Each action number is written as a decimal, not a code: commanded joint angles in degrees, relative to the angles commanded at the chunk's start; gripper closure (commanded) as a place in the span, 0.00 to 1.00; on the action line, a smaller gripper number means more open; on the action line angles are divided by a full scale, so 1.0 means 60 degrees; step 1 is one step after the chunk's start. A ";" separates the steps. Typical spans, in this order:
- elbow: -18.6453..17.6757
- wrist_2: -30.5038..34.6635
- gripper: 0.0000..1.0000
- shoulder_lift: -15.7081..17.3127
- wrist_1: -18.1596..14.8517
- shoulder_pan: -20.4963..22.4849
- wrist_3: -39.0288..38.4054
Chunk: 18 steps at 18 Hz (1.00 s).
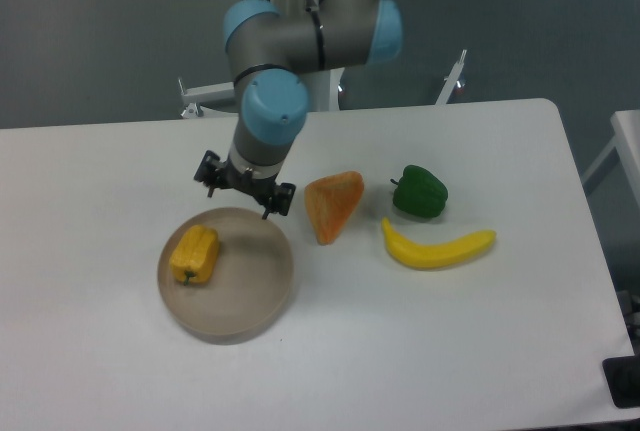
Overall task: Pick up the yellow pepper from the plate
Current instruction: 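Move the open gripper over the yellow pepper on the plate and lower, then close the gripper on the yellow pepper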
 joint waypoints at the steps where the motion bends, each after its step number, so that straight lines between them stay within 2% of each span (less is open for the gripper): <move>1: 0.0000 0.0000 0.00 -0.0073 0.0015 -0.0116 -0.0044; 4: 0.0117 0.0000 0.00 -0.0263 0.0131 -0.0278 -0.0190; 7: 0.0176 0.0000 0.00 -0.0453 0.0672 -0.0541 -0.0601; 10: 0.0219 0.0000 0.00 -0.0585 0.0835 -0.0630 -0.0660; 18: 0.0746 0.0044 0.00 -0.1054 0.0879 -0.0996 -0.1085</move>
